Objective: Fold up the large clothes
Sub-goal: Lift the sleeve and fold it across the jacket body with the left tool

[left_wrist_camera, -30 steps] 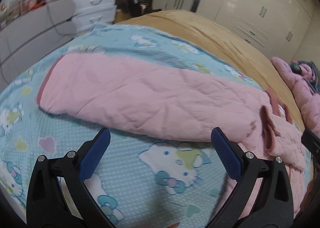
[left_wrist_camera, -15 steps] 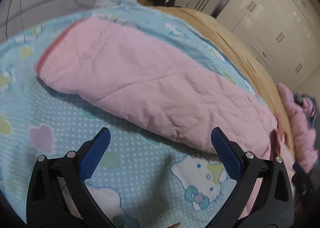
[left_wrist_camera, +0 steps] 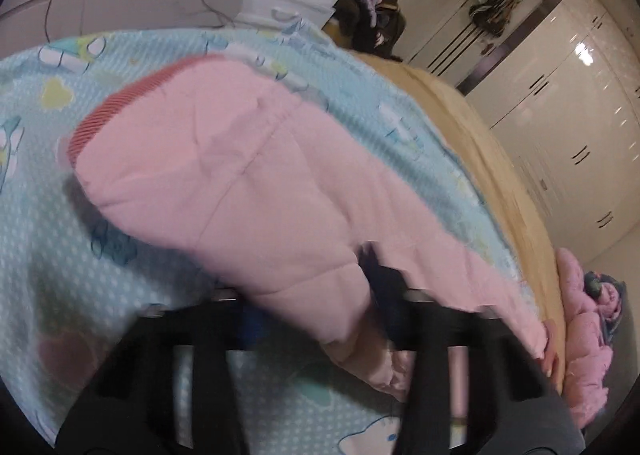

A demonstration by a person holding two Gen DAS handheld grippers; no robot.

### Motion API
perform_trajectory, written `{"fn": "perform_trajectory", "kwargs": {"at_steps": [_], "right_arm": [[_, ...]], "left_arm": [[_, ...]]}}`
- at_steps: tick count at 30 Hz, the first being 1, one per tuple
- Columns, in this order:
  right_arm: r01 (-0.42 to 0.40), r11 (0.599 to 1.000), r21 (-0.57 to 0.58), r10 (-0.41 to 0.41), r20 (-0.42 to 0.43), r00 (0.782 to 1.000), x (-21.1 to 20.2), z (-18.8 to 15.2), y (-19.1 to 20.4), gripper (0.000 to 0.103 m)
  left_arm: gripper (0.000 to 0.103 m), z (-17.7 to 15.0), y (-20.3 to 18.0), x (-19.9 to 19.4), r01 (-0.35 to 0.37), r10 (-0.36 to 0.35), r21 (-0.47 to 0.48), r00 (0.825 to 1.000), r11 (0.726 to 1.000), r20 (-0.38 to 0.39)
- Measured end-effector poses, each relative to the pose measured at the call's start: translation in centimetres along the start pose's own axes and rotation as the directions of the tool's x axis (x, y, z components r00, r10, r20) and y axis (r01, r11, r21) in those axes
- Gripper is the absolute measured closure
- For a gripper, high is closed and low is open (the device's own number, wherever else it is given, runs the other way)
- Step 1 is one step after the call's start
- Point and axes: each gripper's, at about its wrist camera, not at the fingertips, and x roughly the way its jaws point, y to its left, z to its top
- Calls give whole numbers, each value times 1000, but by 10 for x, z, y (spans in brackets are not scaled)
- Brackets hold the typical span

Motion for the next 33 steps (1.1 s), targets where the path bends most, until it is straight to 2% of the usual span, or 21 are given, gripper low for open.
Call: {"fn": "perform_trajectory", "kwargs": {"at_steps": [4,9,12,19,26,33], "right_arm": [[1,999,54,-2,16,1000,-13,-2,-21,4],[-9,994,111,5,41,999,-36,-3,-42,4],[-1,993,121,-8,67,998,-55,-6,-53,4],[-7,984,176,-16,128,992,-101,-15,-90,4],[55,975,216,-92,164,982,-145,-35,-133,4],[139,952,274,-189,166,968,-178,-57,-182,4]], "left_arm": [[86,7,-25,-31,52,-57,71,996,996,73],[88,13,-77,-80,118,-147,180,976,977,158],[89,13,-109,-106,156,-200,231,963,961,183],[89,-5,-181,-146,206,-286,345,938,916,197],[90,-42,-245,-179,249,-360,452,915,857,179],[91,-89,-301,-192,295,-422,539,898,789,126]]}}
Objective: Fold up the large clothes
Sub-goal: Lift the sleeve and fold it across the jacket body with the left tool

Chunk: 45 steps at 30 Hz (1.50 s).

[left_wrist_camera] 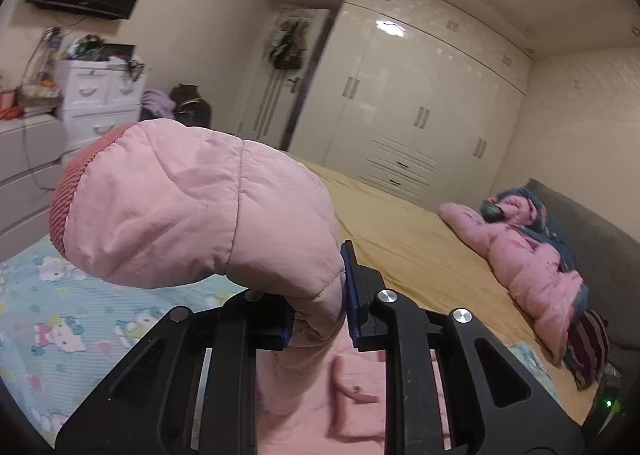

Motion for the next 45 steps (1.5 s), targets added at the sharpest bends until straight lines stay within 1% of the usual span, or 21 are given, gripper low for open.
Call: {"fn": "perform_trajectory", "kwargs": {"at_steps": [8,11,14,17,20,22,24,27,29,35,36,37,40,42,43,44,45], "right_arm": [[70,996,50,-71,21,997,-20,-9,-47,4],[84,992,97,-88,30,996,-24,-13,-66,4],[117,983,139,-122,32,992,-28,-19,-84,4],[135,975,177,-142,30,989,-31,-26,-103,4],[166,964,208,-175,25,984,-35,-33,-121,4],[182,953,241,-194,26,981,-37,-37,-134,4],[199,937,288,-211,12,977,-38,-43,-151,4],[220,917,332,-231,-5,973,-40,-51,-170,4],[229,911,344,-238,-15,971,-40,-55,-178,4],[255,901,351,-259,-38,965,-38,-62,-193,4],[257,900,352,-260,-40,965,-37,-62,-194,4],[258,898,356,-260,-42,965,-36,-63,-196,4],[258,894,368,-257,-51,965,-33,-64,-198,4],[240,893,381,-238,-55,970,-30,-64,-198,4],[229,892,390,-225,-56,973,-28,-64,-198,4],[215,889,404,-209,-61,976,-26,-64,-198,4],[202,888,414,-194,-62,979,-25,-63,-198,4]], "left_arm": [[91,-15,-63,18,72,-69,89,997,993,-38],[91,-27,-85,23,106,-100,115,993,988,-57],[91,-44,-108,31,147,-134,156,987,977,-89],[91,-65,-129,40,191,-168,200,977,961,-127],[91,-94,-152,52,242,-205,234,963,942,-174],[91,-112,-166,61,271,-220,258,952,927,-211],[91,-136,-179,72,304,-232,277,936,912,-263],[91,-167,-196,86,333,-232,302,916,893,-327],[91,-184,-199,92,347,-231,307,905,886,-357],[90,-232,-212,113,364,-185,342,870,866,-458],[90,-240,-214,116,364,-173,355,866,861,-469],[90,-246,-215,116,362,-164,367,867,857,-471],[89,-265,-214,113,365,-131,423,863,829,-488],[82,-277,-217,112,370,-110,463,861,806,-496],[80,-282,-218,111,374,-105,475,859,796,-500],[76,-286,-219,109,377,-102,488,860,788,-500],[68,-290,-220,107,384,-100,506,860,772,-500]]}}
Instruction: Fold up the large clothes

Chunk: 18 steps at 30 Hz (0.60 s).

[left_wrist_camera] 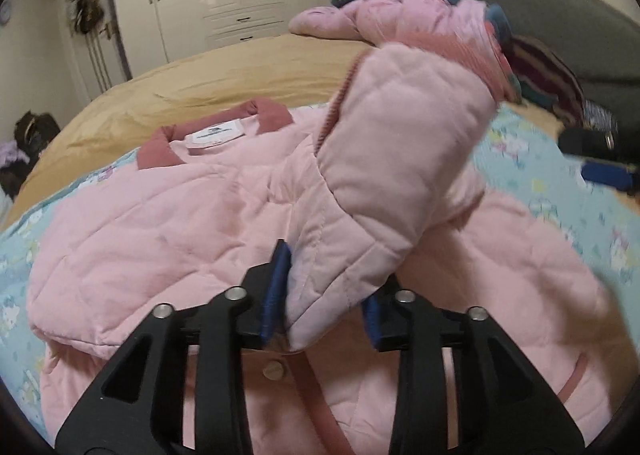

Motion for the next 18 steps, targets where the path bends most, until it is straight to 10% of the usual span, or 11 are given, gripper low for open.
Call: {"fn": "perform_trajectory", "kwargs": {"at_steps": [3,12,18], "right_arm": [[-46,998,36,47,-20,999,4,2,6,4],[-267,946,183,294,-145,945,37,6,23,4],[-253,933,256,317,-251,915,77,-7,32,4]], "left_arm": [[23,-4,-8,-1,72,-71,21,997,997,-26],[10,-19,24,-46,195,-196,-34,980,980,-39],[9,-17,124,-82,58,-55,-151,998,987,21]]}}
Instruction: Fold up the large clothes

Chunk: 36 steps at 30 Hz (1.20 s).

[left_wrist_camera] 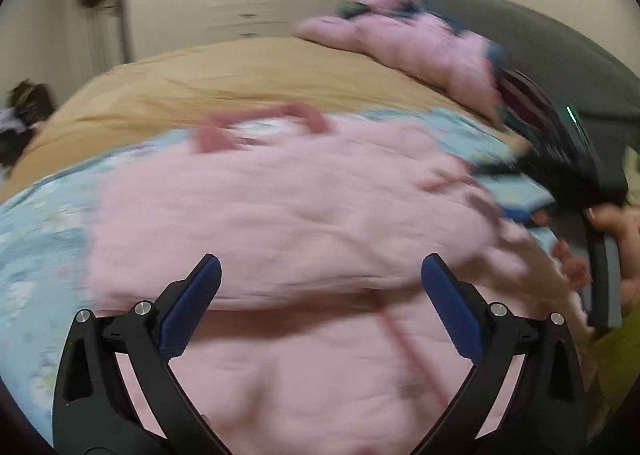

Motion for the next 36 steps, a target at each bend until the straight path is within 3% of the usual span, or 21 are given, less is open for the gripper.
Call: {"fn": "perform_trajectory", "kwargs": {"at_steps": [3,5,6,7,8,9,10,11,13,15,18,19,23,26,30,32,36], "right_arm": [[-37,999,14,37,-4,999,11,-5,6,5],[2,999,-47,-2,13,1000,11,-6,18,30],[34,996,-85,-32,24,999,11,-7,26,33],[50,990,-131,-46,35,998,11,-6,36,44],[68,983,-170,-59,57,997,8,-3,45,62],[85,977,-197,-72,75,995,6,-1,50,70],[92,963,-252,-69,99,993,1,4,62,85],[90,945,-315,-53,125,991,-6,8,75,91],[99,903,-417,-27,175,984,-21,14,100,92],[146,833,-534,-5,256,967,-42,20,128,93],[233,733,-639,0,342,940,-54,25,150,93],[248,721,-647,-7,350,937,-52,30,149,93],[271,731,-626,-61,336,940,-36,45,134,93],[307,707,-638,-93,346,934,-27,44,125,93],[330,720,-611,-133,345,929,-15,48,110,93],[349,715,-605,-154,350,924,-10,45,101,93],[351,733,-582,-178,334,926,2,45,90,93]], "left_arm": [[9,11,59,-13,-92,94,-116,996,989,8],[9,15,93,-22,-129,133,-202,991,971,8],[9,17,112,-26,-139,145,-253,989,957,6],[9,20,123,-30,-144,151,-288,988,947,4],[9,21,138,-33,-146,156,-336,988,931,3],[9,22,146,-35,-146,159,-364,987,920,5],[9,24,157,-37,-149,166,-396,986,906,10],[9,27,163,-38,-152,173,-415,985,897,14],[9,33,170,-35,-155,179,-433,984,888,14],[9,41,172,-27,-149,172,-441,985,885,12],[9,53,160,-3,-126,138,-417,990,900,-1],[9,57,152,8,-120,127,-399,992,909,-8],[11,63,125,48,-97,89,-349,995,932,-40],[33,62,110,68,-101,89,-324,995,941,-54],[66,54,101,94,-101,67,-298,990,949,-123],[74,47,97,104,-118,76,-275,984,954,-158],[75,31,97,121,-121,67,-263,976,957,-206]]}}
